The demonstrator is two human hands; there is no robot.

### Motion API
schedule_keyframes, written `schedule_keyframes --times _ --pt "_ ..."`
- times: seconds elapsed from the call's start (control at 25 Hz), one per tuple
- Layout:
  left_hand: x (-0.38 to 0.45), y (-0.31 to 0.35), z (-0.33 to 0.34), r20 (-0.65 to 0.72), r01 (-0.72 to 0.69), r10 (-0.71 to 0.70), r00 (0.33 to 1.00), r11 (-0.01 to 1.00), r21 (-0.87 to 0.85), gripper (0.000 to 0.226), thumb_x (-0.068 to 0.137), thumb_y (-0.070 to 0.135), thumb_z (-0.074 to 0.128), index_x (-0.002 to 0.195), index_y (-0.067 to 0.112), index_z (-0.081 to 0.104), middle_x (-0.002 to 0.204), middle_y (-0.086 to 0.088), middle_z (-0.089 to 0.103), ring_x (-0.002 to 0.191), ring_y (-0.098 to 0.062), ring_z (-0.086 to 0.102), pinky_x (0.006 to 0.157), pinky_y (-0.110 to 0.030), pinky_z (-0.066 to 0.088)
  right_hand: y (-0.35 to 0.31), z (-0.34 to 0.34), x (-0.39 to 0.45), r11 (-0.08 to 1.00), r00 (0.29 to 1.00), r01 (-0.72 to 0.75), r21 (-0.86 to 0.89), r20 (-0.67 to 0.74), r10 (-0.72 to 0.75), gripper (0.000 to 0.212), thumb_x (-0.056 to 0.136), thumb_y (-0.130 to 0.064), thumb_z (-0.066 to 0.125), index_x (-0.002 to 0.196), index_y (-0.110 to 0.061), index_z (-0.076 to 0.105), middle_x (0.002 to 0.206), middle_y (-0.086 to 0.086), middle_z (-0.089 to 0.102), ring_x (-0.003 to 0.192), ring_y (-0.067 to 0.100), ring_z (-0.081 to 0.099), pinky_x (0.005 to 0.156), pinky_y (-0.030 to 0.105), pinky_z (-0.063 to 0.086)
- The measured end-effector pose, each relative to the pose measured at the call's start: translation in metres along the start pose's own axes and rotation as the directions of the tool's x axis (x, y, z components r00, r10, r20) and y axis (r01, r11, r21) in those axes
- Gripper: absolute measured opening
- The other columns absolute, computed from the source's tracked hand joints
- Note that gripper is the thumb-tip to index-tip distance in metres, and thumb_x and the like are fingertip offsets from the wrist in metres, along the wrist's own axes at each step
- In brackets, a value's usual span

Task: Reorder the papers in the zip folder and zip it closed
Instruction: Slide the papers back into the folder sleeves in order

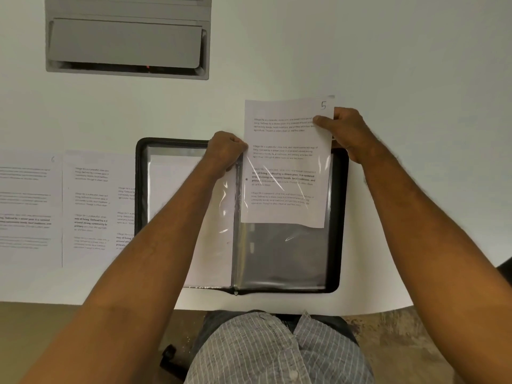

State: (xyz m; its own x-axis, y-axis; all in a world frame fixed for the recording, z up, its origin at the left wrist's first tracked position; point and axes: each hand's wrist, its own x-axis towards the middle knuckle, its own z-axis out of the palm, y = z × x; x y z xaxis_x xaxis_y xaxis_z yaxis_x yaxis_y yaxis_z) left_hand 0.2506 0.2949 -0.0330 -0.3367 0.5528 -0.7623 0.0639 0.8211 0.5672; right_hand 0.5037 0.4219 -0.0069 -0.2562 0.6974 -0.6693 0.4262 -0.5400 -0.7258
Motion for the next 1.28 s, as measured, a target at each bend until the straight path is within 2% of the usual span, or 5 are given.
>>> schedule_keyframes --times 0.24,0.48,0.72,0.96,1.28 --pt "-0.003 0.012 0.005 0.054 0.077 -0.066 0.996 0.964 -0.254 0.034 0.097 0.011 0.063 0.066 0.016 0.050 0.051 0.001 0.042 0.035 -0.010 0.033 0.042 -0.016 0.027 -0.003 -0.006 -0.004 0.974 0.982 -0.108 -0.201 0.132 0.136 0.028 0.095 -0.014 0.072 0.123 -0.014 0.066 0.106 -0.001 0.075 0.088 0.012 0.074 0.061 0.024 0.061" --pt "0.000 0.004 0.002 0.036 0.056 -0.053 0.998 0.994 -0.089 0.034 0.091 0.002 0.062 0.063 0.012 0.046 0.054 -0.006 0.042 0.039 -0.016 0.034 0.040 -0.018 0.027 0.001 0.002 0.001 0.960 0.994 0.092 -0.264 -0.024 -0.102 0.023 0.094 -0.027 0.075 0.117 -0.024 0.071 0.107 -0.001 0.069 0.092 0.016 0.072 0.071 0.033 0.063" --pt "0.006 -0.003 0.000 -0.093 -0.181 0.186 0.978 0.982 0.059 0.005 0.093 0.020 0.069 0.094 0.016 0.065 0.085 -0.002 0.064 0.065 -0.014 0.056 0.059 -0.032 0.050 0.002 0.000 0.005 0.860 0.987 0.119 -0.496 0.154 -0.047 0.021 0.095 -0.012 0.067 0.111 -0.024 0.075 0.109 0.002 0.074 0.100 0.020 0.071 0.087 0.036 0.060" --pt "-0.009 -0.009 0.016 -0.002 -0.540 0.669 0.743 0.602 0.587 0.049 0.085 0.035 0.078 0.126 0.019 0.058 0.131 -0.007 0.050 0.115 -0.023 0.047 0.092 -0.034 0.040 -0.003 0.001 0.007 0.789 0.952 0.153 -0.595 0.304 0.045 0.039 0.098 -0.008 0.065 0.129 -0.030 0.068 0.117 0.004 0.064 0.106 0.019 0.062 0.087 0.028 0.050" --pt "-0.017 -0.021 0.035 0.164 -0.497 0.627 0.761 0.402 0.769 0.037 0.091 0.037 0.070 0.126 0.025 0.063 0.129 -0.003 0.054 0.121 -0.028 0.047 0.095 -0.043 0.030 0.004 0.008 0.003 0.695 0.927 0.266 -0.668 0.376 0.006 0.024 0.100 -0.022 0.064 0.120 -0.031 0.075 0.118 -0.005 0.071 0.111 0.015 0.061 0.088 0.027 0.043"
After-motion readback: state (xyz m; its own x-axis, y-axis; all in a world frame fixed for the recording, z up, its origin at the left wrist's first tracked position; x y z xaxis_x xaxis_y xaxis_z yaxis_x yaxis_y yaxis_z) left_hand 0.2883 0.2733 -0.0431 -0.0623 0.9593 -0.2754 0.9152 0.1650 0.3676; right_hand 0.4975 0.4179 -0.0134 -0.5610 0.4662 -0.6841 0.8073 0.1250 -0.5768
